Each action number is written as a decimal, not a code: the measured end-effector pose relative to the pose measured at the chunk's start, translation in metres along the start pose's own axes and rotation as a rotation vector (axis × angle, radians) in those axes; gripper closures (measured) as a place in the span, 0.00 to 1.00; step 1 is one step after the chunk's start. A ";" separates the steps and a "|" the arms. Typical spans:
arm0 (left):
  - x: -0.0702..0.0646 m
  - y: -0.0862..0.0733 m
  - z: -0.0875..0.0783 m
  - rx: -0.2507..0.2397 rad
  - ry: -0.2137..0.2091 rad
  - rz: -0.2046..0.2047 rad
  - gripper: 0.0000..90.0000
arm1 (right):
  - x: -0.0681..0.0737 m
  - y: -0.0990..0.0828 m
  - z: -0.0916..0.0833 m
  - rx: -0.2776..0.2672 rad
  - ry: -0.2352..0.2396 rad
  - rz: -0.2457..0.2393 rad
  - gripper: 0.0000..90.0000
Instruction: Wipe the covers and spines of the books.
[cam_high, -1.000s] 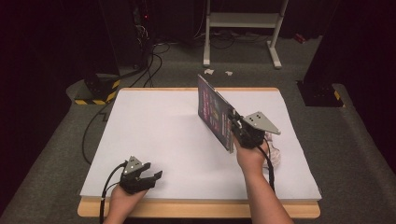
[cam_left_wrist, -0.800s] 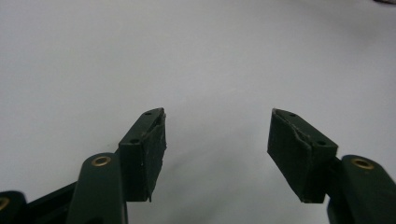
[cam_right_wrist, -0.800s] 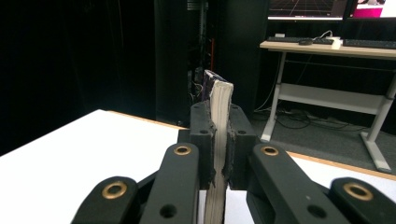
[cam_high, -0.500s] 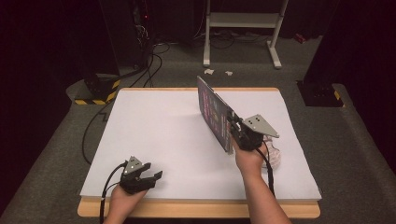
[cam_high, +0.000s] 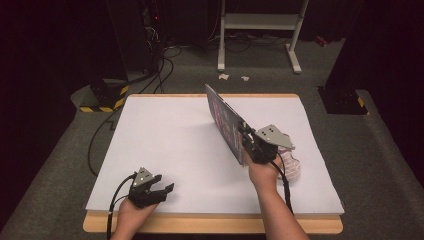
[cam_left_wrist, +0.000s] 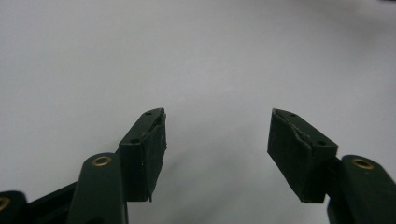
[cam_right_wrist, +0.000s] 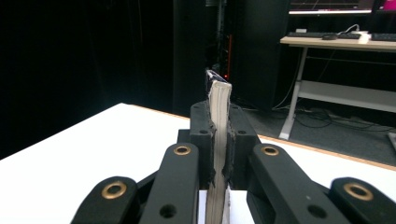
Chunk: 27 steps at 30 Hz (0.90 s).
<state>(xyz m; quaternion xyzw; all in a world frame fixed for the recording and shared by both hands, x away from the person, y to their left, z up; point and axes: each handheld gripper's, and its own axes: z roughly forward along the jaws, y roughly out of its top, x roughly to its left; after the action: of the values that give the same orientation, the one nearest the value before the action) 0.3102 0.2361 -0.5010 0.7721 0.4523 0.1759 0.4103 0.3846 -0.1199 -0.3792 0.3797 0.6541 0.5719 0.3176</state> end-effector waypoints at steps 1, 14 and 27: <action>0.000 0.000 0.000 0.001 0.000 0.001 0.42 | 0.001 0.000 0.000 0.001 0.004 -0.002 0.94; 0.000 0.000 0.000 0.002 0.000 0.002 0.42 | 0.019 -0.003 0.004 0.013 0.058 -0.014 0.94; 0.001 0.000 -0.001 0.001 0.001 0.002 0.42 | 0.049 -0.018 0.014 0.069 0.141 -0.048 0.94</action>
<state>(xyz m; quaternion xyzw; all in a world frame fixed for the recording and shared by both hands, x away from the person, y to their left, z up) 0.3104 0.2372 -0.5004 0.7726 0.4518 0.1767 0.4096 0.3685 -0.0717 -0.3985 0.3336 0.7030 0.5667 0.2710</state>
